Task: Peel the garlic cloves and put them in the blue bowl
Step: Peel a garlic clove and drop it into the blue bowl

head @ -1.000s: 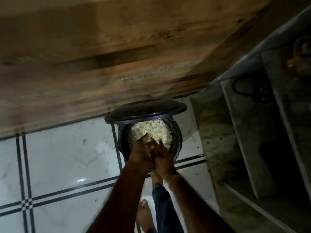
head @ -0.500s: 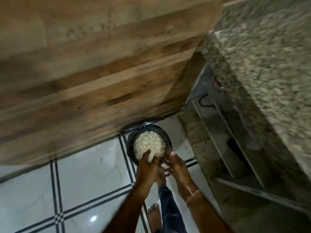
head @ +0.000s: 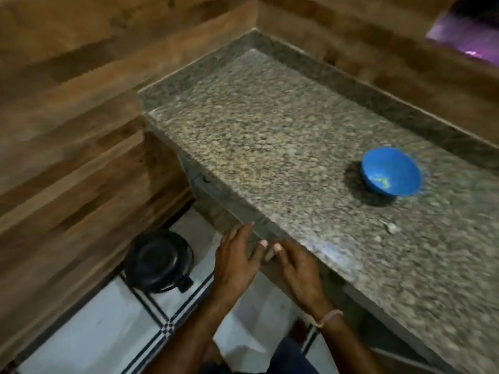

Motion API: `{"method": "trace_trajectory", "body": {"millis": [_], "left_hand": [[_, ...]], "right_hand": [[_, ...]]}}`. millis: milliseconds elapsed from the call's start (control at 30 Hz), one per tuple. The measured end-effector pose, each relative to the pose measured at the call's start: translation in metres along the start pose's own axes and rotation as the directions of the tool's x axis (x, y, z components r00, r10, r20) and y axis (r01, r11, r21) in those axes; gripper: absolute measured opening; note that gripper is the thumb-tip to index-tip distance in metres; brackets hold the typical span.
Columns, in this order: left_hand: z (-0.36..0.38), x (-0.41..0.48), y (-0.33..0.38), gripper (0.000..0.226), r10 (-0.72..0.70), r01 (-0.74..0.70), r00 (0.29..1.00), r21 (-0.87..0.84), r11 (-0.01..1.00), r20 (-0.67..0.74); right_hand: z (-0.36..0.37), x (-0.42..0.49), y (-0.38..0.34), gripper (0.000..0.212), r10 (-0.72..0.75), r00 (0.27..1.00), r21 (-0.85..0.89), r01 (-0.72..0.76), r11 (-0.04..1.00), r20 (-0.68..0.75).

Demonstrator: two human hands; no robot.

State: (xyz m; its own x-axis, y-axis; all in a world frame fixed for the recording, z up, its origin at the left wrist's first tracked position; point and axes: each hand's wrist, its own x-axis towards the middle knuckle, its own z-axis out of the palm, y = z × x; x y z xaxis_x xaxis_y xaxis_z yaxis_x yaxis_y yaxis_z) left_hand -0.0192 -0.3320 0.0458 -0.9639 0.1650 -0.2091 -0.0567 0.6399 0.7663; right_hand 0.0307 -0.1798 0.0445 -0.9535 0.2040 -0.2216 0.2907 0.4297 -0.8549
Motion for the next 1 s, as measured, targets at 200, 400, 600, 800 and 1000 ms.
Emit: {"method": "trace_trajectory", "body": {"millis": [200,400,600,800,1000], "left_hand": [[0.106,0.020,0.083,0.045,0.062,-0.067,0.987,0.029,0.997,0.147],[0.189,0.043,0.127,0.039,0.156,-0.175,0.961,0.067,0.982,0.229],[0.237,0.075,0.157,0.032,0.239,-0.281,0.939,0.147,0.948,0.248],[0.250,0.082,0.153,0.012,0.311,-0.367,0.918,0.233,0.900,0.246],[0.239,0.089,0.161,0.016,0.318,-0.341,0.913,0.053,0.938,0.256]], "right_hand": [[-0.120,0.000,0.067,0.031,0.025,0.982,-0.026,-0.030,0.999,-0.190],[-0.189,0.009,0.126,0.032,0.071,0.953,-0.076,-0.097,0.992,-0.294],[-0.234,0.049,0.163,0.054,0.114,0.917,-0.342,-0.255,0.905,-0.383],[-0.237,0.061,0.171,0.062,0.135,0.910,-0.444,-0.316,0.838,-0.392],[-0.228,0.062,0.169,0.063,0.139,0.885,-0.445,-0.353,0.823,-0.445]]}}
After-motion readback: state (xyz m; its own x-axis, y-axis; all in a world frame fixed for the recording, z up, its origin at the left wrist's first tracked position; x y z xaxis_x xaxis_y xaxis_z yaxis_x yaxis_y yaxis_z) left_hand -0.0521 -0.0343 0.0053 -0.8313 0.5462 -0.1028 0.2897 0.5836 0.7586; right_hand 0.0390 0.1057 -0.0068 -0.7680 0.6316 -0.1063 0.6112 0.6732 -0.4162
